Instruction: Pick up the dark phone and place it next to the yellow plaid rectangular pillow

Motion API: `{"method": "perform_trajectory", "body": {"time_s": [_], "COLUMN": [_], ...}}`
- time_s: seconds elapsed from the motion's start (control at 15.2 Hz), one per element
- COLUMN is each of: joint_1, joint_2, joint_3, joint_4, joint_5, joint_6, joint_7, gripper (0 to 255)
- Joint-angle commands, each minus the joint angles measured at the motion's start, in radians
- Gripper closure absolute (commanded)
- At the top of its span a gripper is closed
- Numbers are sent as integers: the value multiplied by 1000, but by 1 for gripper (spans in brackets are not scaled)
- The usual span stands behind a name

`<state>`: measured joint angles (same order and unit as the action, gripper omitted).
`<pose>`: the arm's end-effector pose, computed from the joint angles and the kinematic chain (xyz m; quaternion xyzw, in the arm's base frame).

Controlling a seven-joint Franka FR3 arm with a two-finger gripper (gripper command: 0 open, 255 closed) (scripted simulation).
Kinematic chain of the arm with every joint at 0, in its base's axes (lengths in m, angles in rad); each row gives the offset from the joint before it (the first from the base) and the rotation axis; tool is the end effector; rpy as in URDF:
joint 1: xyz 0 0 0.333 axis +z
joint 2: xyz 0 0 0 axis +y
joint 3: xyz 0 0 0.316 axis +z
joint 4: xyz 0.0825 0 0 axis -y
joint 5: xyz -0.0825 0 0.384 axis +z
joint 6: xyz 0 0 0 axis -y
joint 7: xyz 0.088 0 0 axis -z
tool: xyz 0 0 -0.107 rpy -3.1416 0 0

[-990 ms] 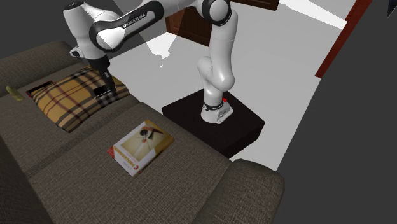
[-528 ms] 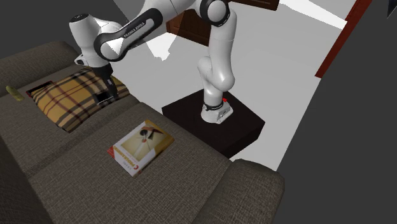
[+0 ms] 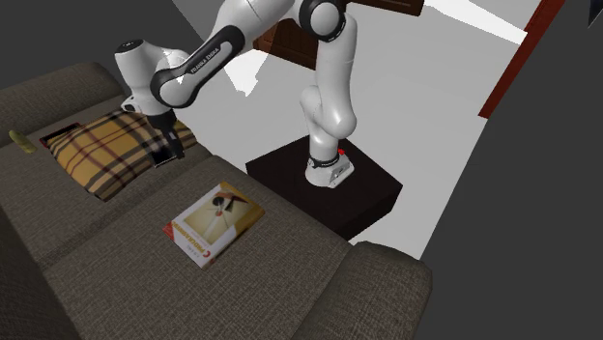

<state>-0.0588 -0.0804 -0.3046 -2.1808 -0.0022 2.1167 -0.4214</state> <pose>0.4854 -0.1865 0.4243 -0.9995 -0.0299 -0.0101 0.0078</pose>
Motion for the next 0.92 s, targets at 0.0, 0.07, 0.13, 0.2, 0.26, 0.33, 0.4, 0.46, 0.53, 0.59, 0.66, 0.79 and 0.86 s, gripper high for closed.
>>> {"method": "perform_trajectory", "body": {"time_s": [0.0, 0.07, 0.13, 0.2, 0.26, 0.33, 0.4, 0.46, 0.53, 0.59, 0.66, 0.79, 0.86], "joint_1": [0, 0, 0, 0, 0, 0, 0, 0, 0, -1, -1, -1, -1], "joint_2": [11, 17, 23, 29, 36, 43, 50, 57, 65, 73, 81, 99, 99], "joint_3": [-1, -2, -2, -2, -3, -3, -3, -4, -4, -4, -4, -4, -4], "joint_4": [-18, -25, -33, -40, -47, -54, -60, -67, -73, -79, -85, -97, -97], "joint_5": [4, 6, 8, 11, 13, 16, 19, 22, 25, 28, 32, 40, 40], "joint_6": [28, 42, 55, 68, 82, 95, 109, 122, 135, 148, 162, 191, 191], "joint_7": [-3, -5, -7, -9, -11, -13, -16, -18, -21, -23, -26, -32, -32], "gripper": [255, 255, 255, 255, 255, 255, 255, 255, 255, 255, 255, 255, 255]}}
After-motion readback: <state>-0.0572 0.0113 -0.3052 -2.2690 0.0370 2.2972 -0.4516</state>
